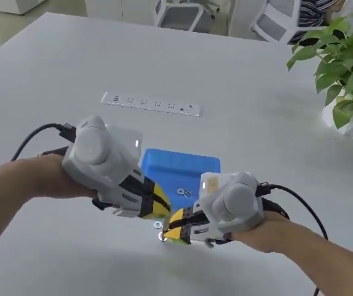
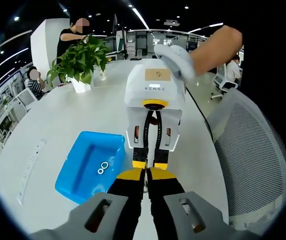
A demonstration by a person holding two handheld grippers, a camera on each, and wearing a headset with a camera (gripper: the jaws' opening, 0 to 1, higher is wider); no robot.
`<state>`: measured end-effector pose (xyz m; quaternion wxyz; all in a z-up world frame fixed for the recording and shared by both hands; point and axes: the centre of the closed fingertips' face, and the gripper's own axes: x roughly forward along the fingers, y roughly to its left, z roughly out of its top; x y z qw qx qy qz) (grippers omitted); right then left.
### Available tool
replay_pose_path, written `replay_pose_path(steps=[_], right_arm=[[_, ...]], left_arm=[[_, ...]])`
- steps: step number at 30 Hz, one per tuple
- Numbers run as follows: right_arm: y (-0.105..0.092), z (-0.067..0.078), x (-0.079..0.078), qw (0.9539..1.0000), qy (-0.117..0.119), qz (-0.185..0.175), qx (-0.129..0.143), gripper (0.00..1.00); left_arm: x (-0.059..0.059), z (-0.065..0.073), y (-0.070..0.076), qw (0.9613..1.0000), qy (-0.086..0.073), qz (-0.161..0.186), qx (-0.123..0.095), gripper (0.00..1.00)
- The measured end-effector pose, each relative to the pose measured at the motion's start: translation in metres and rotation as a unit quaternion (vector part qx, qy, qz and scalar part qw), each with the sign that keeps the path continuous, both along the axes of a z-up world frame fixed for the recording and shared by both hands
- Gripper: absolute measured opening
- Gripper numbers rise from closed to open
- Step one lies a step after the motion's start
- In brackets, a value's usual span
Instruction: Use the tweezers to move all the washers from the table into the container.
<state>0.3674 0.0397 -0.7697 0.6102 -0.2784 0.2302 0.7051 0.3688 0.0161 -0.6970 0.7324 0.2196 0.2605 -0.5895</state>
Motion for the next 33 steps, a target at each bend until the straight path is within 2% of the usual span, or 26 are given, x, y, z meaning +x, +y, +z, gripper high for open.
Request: replay_pose_path(steps=[19,33], right_arm=[[0.0059,-0.0050,-0.0031,0.9996,-0.017,0.020,-0.014,0.11],[0.0071,-0.0059,-0.0024,0.9996,-0.019,0.015,-0.014,0.08]], left_arm=[[-0.0011,-0.0012,0.0048,0.9999,0.014,0.003,0.004,0.05],[0.0001,-0.0036,0.0067,0.9999,0.016,0.002,0.004,0.05]])
